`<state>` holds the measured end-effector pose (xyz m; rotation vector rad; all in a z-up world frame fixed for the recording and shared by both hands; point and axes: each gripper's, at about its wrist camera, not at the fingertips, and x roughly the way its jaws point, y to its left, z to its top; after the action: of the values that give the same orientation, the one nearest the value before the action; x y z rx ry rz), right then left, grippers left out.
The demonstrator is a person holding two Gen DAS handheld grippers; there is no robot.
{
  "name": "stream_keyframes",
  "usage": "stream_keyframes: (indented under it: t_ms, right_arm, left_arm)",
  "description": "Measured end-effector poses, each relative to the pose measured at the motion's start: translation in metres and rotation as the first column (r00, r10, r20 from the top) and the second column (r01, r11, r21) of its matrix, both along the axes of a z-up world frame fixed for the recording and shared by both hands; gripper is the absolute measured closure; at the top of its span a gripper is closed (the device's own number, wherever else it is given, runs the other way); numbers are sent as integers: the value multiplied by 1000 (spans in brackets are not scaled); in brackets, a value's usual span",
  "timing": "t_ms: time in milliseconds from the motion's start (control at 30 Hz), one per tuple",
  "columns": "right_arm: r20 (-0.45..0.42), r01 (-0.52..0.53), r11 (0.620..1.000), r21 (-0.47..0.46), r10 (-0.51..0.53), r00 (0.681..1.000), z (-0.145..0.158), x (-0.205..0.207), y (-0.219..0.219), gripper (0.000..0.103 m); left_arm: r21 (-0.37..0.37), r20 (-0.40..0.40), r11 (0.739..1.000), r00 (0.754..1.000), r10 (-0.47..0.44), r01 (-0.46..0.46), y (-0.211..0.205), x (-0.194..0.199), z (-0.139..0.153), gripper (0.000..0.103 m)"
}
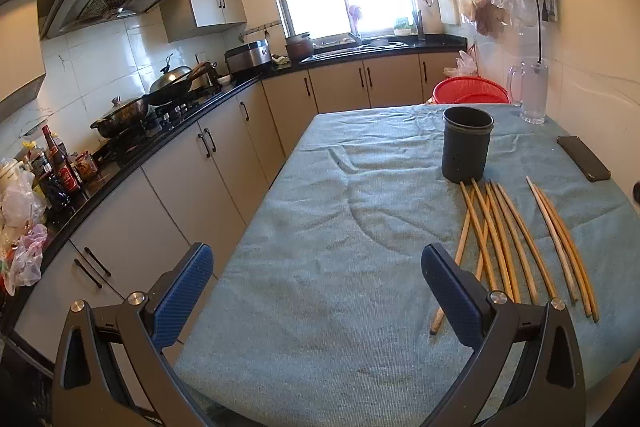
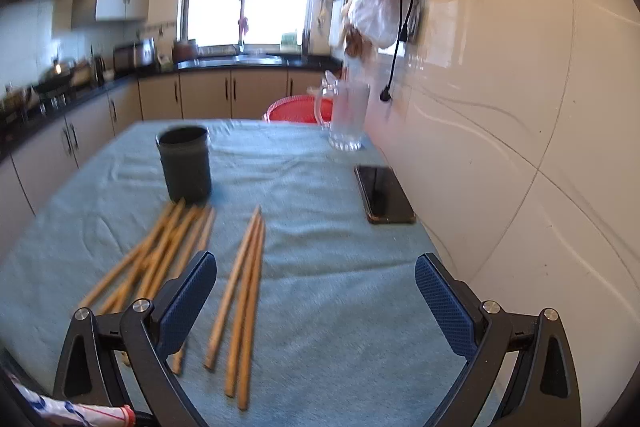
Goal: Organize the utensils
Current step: 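Move both tools toward the wooden chopsticks lying beside the black holder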
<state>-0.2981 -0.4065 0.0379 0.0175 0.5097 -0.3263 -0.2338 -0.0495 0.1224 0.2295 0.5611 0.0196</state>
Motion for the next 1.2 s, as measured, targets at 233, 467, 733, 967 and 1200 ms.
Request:
stream_keyframes:
  t_ms: [233, 467, 733, 967, 1200]
  right_arm:
    - [202, 60, 998, -31, -53, 978, 19, -23, 7, 1]
    - [143, -35, 998, 61, 26, 989, 8, -6, 3, 2]
    - [186, -23, 999, 25, 18, 982, 6, -5, 4, 3]
    - [69, -84, 987, 134, 75, 995, -14, 21, -12, 5]
    - [36, -101, 978, 183, 96, 995, -27, 33, -22, 10]
  left_arm:
    - [-5, -30, 1000, 1000, -3, 3, 0, 6, -7, 0]
    - [-8, -70, 1000, 998, -5, 4, 3, 13, -19, 0]
    - [-10, -125, 1000, 992, -3, 2, 4, 28, -35, 0]
    - [3, -165, 1000, 986, 7, -6, 2, 42, -49, 0]
    - [9, -205, 1000, 979, 6, -5, -1, 54, -60, 0]
